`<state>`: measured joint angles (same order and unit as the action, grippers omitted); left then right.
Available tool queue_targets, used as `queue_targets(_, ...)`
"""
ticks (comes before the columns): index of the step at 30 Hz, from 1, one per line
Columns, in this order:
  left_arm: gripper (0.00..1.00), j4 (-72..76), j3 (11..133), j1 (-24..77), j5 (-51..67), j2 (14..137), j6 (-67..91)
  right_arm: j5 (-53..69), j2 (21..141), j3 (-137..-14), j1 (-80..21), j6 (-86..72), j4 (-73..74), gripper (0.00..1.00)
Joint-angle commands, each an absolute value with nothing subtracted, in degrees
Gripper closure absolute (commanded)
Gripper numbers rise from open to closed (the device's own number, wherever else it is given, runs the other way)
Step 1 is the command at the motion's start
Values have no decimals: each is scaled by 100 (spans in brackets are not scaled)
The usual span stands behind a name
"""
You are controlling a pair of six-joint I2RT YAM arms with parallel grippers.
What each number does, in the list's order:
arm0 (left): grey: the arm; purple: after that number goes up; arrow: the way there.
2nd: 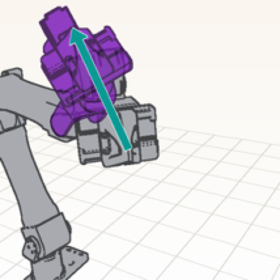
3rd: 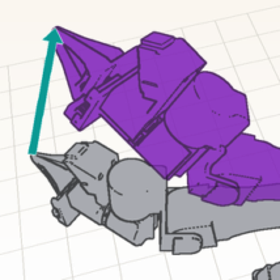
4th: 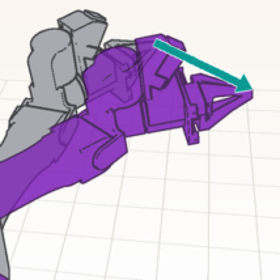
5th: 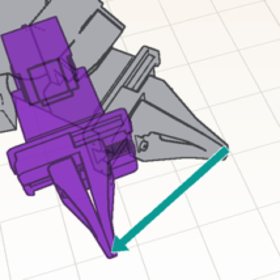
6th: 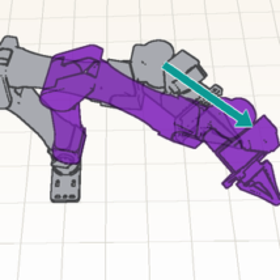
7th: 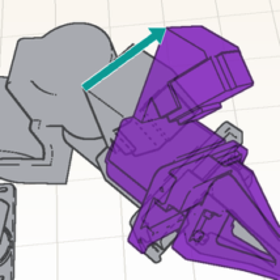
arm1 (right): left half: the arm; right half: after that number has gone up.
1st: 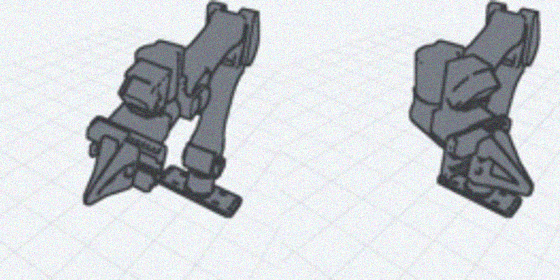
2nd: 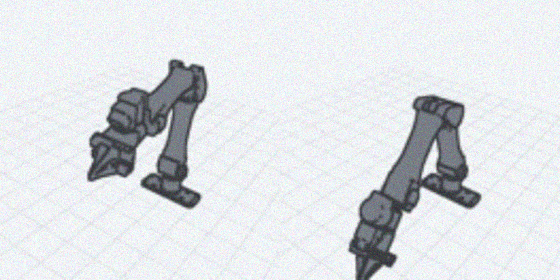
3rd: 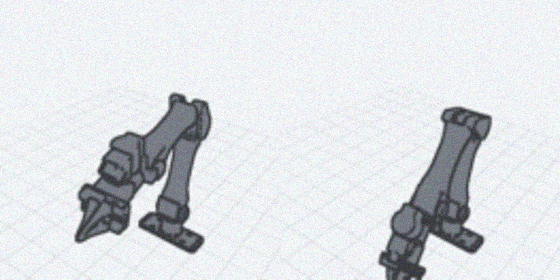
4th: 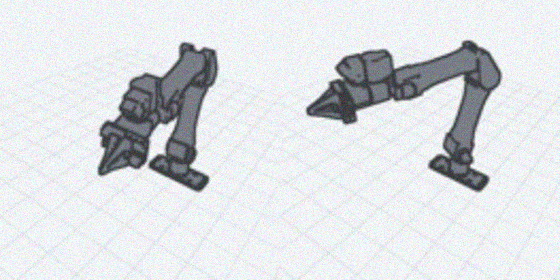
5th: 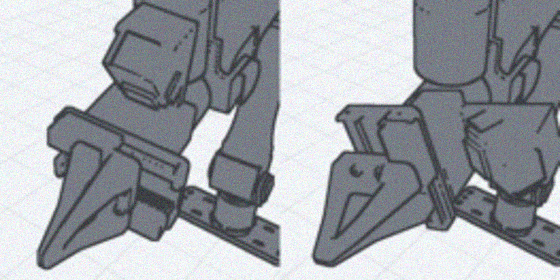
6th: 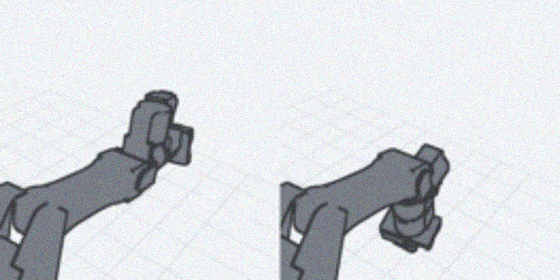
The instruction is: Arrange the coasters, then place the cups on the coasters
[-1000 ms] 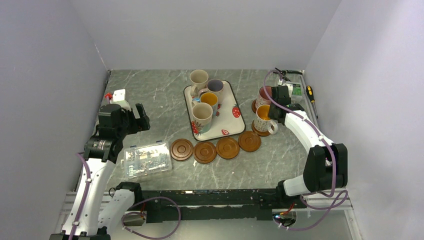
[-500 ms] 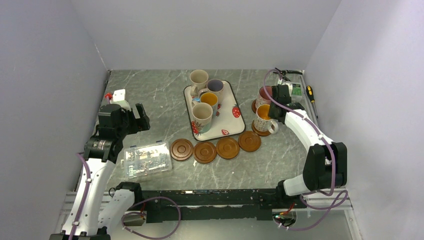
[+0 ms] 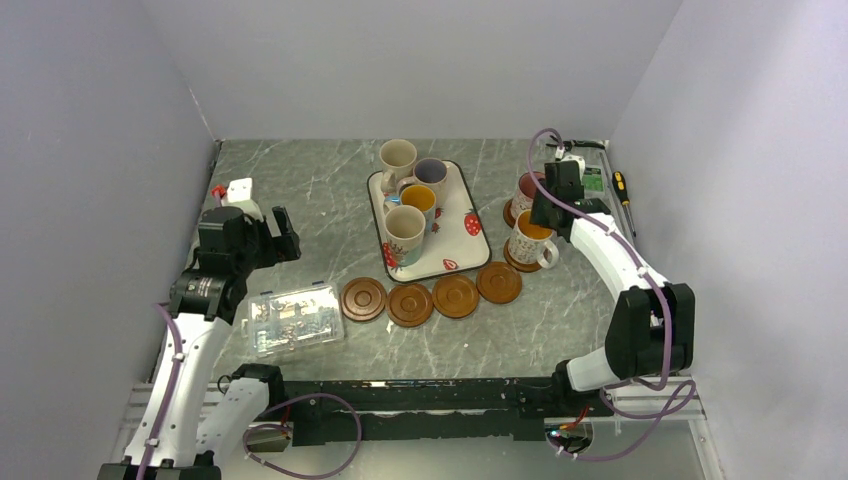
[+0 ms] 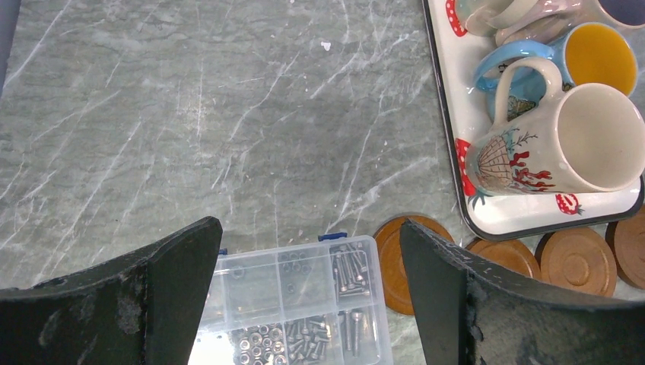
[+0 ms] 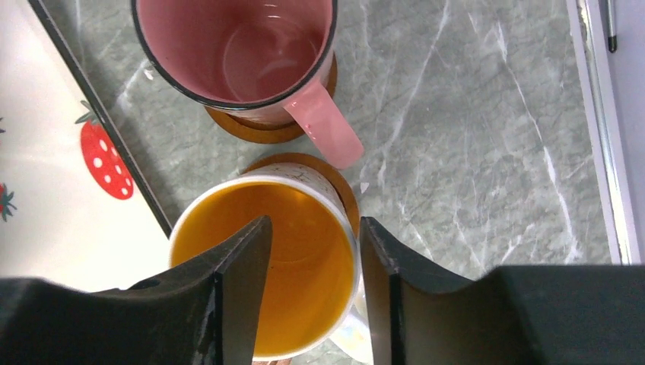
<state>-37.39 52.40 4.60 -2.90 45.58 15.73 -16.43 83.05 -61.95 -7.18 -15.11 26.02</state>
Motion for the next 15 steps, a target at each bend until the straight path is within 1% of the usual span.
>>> queue_targets(1,6,-3606,5307,485,-374,4610,1560,-1593,8082,-6486,-709,-1507,2449,47)
queue_targets(9,6,-3447,5225,483,-377,4460,1504,-1548,7543,-6436,-708,-1437,2558,36)
queue_targets(15,6,-3312,5129,483,-495,4307,1439,-762,6940,-6343,-710,-1269,2486,34)
